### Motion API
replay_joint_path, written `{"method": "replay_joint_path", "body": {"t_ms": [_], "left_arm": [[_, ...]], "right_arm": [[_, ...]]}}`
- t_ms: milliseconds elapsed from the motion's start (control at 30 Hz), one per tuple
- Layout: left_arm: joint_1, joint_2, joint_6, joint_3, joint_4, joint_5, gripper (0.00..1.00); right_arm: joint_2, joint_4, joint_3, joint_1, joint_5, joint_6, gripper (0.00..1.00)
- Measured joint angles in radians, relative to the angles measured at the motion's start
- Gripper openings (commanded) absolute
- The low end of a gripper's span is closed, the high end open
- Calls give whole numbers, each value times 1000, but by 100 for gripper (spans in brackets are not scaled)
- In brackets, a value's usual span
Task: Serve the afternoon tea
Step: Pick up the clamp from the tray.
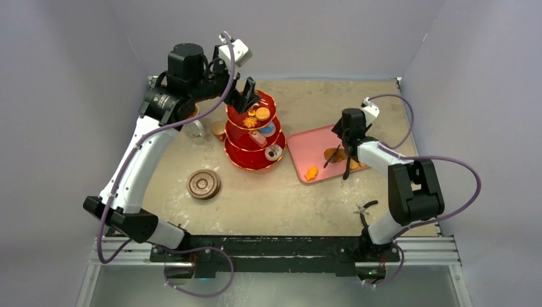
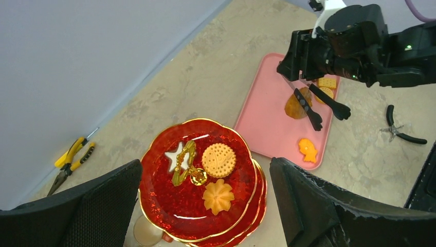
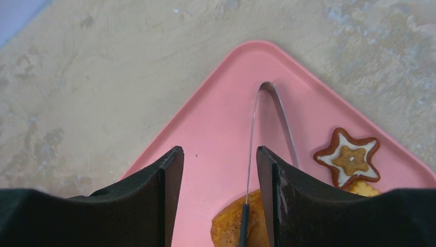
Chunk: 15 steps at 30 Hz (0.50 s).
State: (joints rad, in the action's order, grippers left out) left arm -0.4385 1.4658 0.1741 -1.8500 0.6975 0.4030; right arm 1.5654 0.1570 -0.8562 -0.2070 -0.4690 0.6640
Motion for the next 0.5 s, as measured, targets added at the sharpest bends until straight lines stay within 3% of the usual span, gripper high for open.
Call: {"method": "replay_joint_path", "body": {"t_ms": [300, 500], "left_arm": [[0, -19, 18, 14, 27, 14, 94], [0, -23, 28, 14, 29, 23, 93]], "right_arm": [[89, -107, -61, 14, 55, -18, 58], [150, -142, -106, 27, 69, -27, 46]]}}
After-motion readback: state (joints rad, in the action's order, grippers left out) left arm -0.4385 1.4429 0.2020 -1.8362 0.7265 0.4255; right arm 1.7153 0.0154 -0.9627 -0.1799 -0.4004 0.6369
